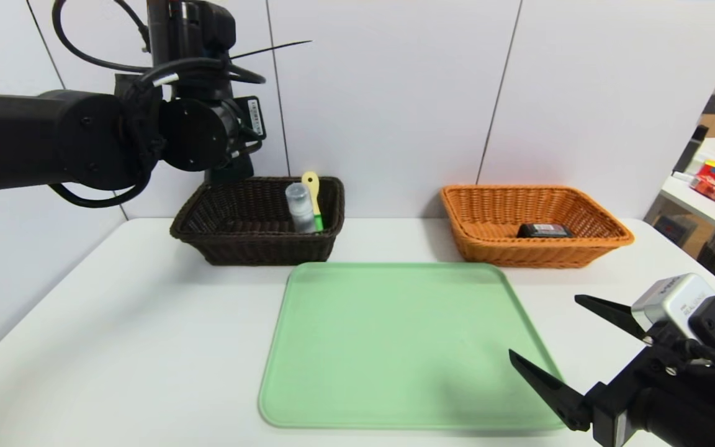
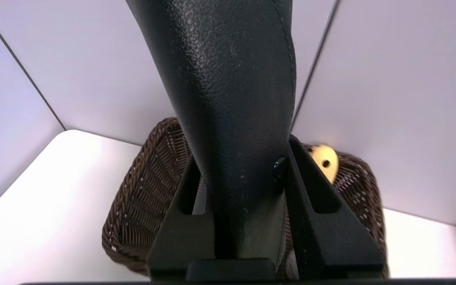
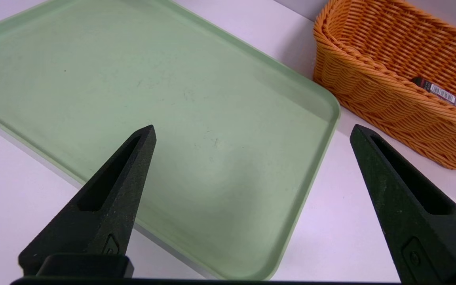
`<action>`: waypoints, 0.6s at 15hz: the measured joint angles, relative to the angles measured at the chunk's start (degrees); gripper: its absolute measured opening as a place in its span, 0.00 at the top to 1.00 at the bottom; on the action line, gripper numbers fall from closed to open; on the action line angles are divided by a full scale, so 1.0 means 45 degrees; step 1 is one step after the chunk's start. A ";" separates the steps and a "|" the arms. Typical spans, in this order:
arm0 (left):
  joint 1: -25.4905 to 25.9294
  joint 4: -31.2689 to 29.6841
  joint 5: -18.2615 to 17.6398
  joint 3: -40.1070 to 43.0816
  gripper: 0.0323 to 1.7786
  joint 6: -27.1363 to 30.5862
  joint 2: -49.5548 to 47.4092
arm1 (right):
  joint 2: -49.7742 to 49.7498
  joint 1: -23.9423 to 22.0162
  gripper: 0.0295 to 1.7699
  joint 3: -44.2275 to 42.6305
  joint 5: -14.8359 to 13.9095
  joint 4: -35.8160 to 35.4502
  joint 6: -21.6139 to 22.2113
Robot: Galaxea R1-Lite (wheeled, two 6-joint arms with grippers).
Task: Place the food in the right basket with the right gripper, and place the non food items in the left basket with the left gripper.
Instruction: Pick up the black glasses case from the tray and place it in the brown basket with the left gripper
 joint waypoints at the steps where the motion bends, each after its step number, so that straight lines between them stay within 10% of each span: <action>1: 0.0154 -0.0260 -0.0057 0.0024 0.72 0.0019 0.0200 | 0.0000 0.0000 0.04 0.0000 -0.0003 0.0000 -0.0008; 9: 0.0777 -0.2969 -0.0171 0.0699 0.73 0.0509 0.1541 | 0.0005 -0.0005 0.04 -0.0073 0.0016 0.0014 -0.0111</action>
